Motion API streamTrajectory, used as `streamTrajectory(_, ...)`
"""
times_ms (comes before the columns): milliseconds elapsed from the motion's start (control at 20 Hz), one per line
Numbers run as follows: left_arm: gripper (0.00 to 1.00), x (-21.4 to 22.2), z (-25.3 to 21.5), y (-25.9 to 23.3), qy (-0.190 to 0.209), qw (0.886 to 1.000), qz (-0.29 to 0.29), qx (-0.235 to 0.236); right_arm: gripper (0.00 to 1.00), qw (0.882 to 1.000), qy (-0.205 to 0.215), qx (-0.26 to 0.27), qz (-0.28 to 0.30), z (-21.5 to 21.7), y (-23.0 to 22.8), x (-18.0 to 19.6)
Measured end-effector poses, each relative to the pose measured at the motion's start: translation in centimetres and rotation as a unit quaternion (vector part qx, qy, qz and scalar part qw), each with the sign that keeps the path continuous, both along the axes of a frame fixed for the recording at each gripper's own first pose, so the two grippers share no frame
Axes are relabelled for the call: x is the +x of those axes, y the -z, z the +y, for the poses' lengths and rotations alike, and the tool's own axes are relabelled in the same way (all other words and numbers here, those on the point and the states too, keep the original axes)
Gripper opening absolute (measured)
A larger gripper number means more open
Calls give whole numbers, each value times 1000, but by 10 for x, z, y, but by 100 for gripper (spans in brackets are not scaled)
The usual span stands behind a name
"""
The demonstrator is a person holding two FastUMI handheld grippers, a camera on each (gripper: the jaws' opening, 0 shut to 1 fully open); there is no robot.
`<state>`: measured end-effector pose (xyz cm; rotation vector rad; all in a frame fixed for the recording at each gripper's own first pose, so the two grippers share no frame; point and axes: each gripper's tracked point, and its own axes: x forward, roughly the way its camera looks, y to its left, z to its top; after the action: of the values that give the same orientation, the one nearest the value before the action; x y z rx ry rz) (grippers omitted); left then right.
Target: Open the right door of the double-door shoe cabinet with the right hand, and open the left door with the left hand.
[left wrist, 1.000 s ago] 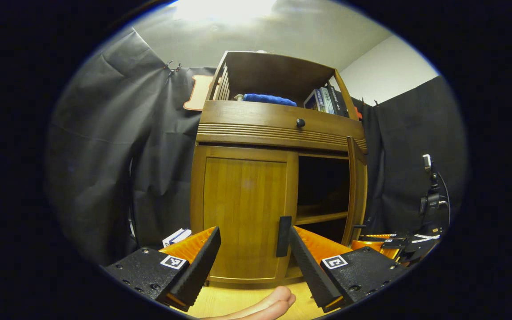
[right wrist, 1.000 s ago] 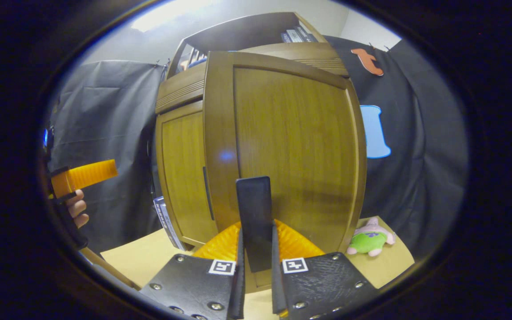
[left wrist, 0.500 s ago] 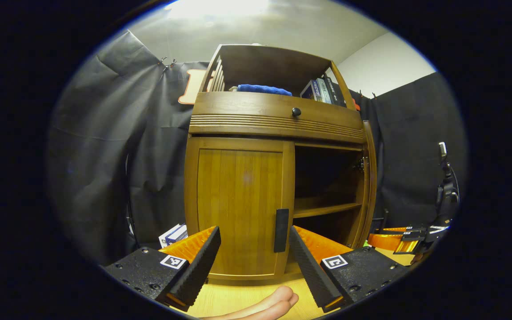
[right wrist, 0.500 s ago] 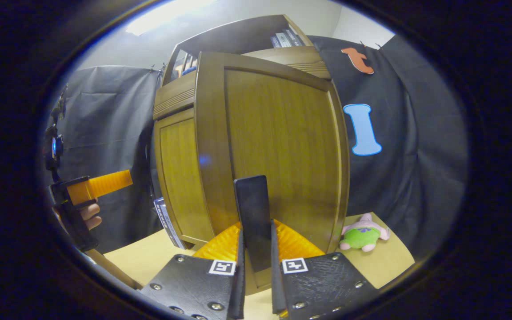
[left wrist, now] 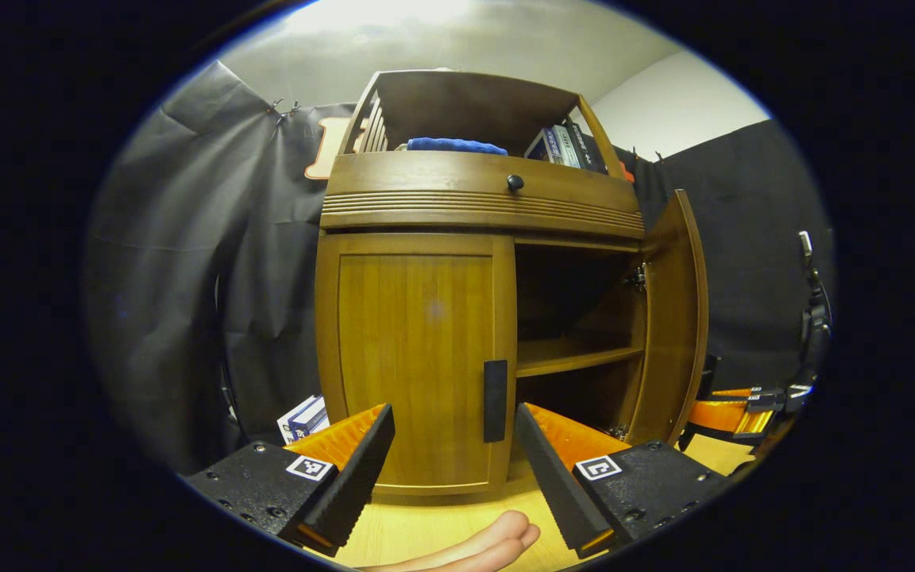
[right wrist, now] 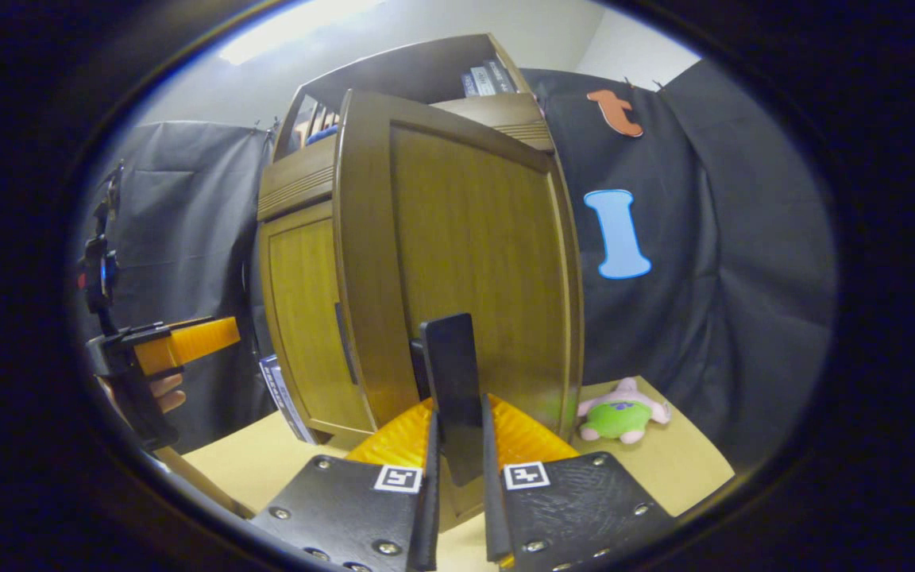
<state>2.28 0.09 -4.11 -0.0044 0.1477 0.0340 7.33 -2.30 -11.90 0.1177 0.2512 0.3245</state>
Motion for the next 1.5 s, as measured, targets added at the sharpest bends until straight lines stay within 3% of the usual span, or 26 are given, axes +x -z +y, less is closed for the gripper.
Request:
streamTrajectory(350, 92, 1, -6, 3, 2, 1000, 3, 15, 23, 1000, 9, 4, -21, -19, -7, -5)
streamTrajectory(550, 95, 2, -5, 8, -1, 1000, 8, 19, 23, 999, 23, 40, -22, -27, -10, -4)
streamTrajectory(650, 92, 3, -6, 9, -2, 1000, 11, 21, 23, 999, 28, 12, -37, -38, -13, -5)
streamTrajectory(700, 92, 3, -6, 10, -2, 1000, 12, 22, 28, 998, 36, -2, -45, -45, -17, -5)
streamTrajectory(750, 92, 4, -7, 10, -2, 1000, 12, 24, 23, 997, 48, -15, -53, -53, -20, -5)
streamTrajectory(900, 95, 4, -11, 13, 2, 1000, 15, 25, 23, 990, 122, -45, -59, -96, -24, -5)
streamTrajectory(950, 95, 4, -12, 14, 3, 1000, 16, 27, 27, 987, 144, -42, -64, -108, -24, 2)
streamTrajectory(1000, 92, 4, -13, 14, 4, 999, 16, 29, 1, 984, 161, -34, -67, -121, -29, -3)
streamTrajectory(1150, 94, 3, -14, 14, 4, 999, 16, 30, 1, 989, 133, 27, -55, -133, -23, 4)
streamTrajectory(1500, 92, 6, -15, 16, 3, 999, 15, 32, 1, 994, 72, 55, -56, -167, -21, 18)
